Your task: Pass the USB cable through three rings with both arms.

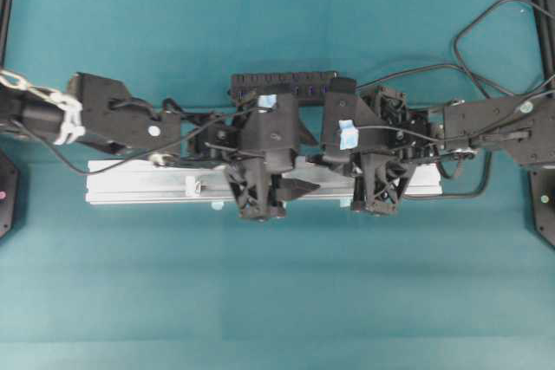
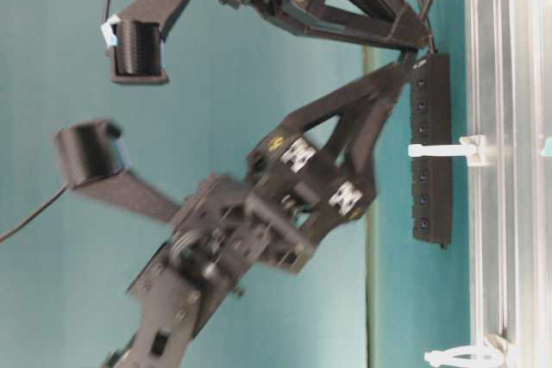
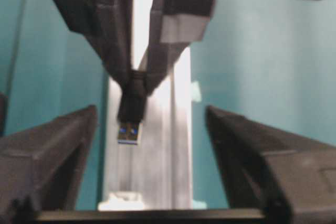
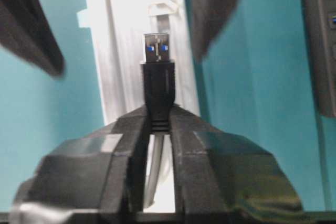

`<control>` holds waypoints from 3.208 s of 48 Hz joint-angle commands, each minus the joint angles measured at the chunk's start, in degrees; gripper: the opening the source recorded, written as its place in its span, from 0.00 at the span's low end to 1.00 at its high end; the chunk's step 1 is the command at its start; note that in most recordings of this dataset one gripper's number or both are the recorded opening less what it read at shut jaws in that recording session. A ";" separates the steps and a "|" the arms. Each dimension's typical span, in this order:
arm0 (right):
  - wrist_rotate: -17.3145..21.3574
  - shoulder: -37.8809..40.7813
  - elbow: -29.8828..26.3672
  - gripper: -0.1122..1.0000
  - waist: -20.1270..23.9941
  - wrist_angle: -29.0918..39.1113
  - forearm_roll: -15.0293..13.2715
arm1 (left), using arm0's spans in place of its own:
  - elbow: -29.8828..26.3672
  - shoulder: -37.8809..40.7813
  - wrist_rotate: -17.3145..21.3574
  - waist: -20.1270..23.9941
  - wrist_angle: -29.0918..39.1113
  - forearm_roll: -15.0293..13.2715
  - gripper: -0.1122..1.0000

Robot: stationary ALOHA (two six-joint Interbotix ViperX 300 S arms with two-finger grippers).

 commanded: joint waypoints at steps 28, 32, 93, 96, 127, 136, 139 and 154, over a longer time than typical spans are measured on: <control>-1.76 5.36 -9.67 0.05 -0.18 9.67 -1.23 | 10.37 -16.35 -0.79 0.18 6.33 0.09 0.84; -2.81 5.71 -10.37 0.05 -0.18 10.81 -1.32 | 10.55 -16.61 -0.79 0.18 6.33 0.09 0.83; -6.24 11.51 -14.85 0.05 -0.18 14.24 -0.97 | 11.95 -17.49 -0.79 1.23 6.33 0.09 0.83; -6.24 11.87 -14.85 0.05 -0.18 13.62 -1.05 | 12.30 -17.58 -0.79 1.14 6.33 0.09 0.83; -6.15 13.18 -16.08 0.05 -0.18 9.05 -0.97 | 16.61 -18.46 -0.88 3.16 4.31 0.09 0.83; -6.06 13.18 -16.17 0.05 -0.18 8.96 -0.53 | 16.35 -15.64 -0.88 3.16 3.08 0.09 0.83; -6.06 13.18 -16.17 0.05 -0.18 8.96 -0.35 | 16.26 -14.68 -0.88 3.16 2.11 0.09 0.82; -6.06 13.36 -16.52 0.05 -0.18 8.96 -0.18 | 14.50 -9.49 -0.88 4.39 -1.67 0.09 0.82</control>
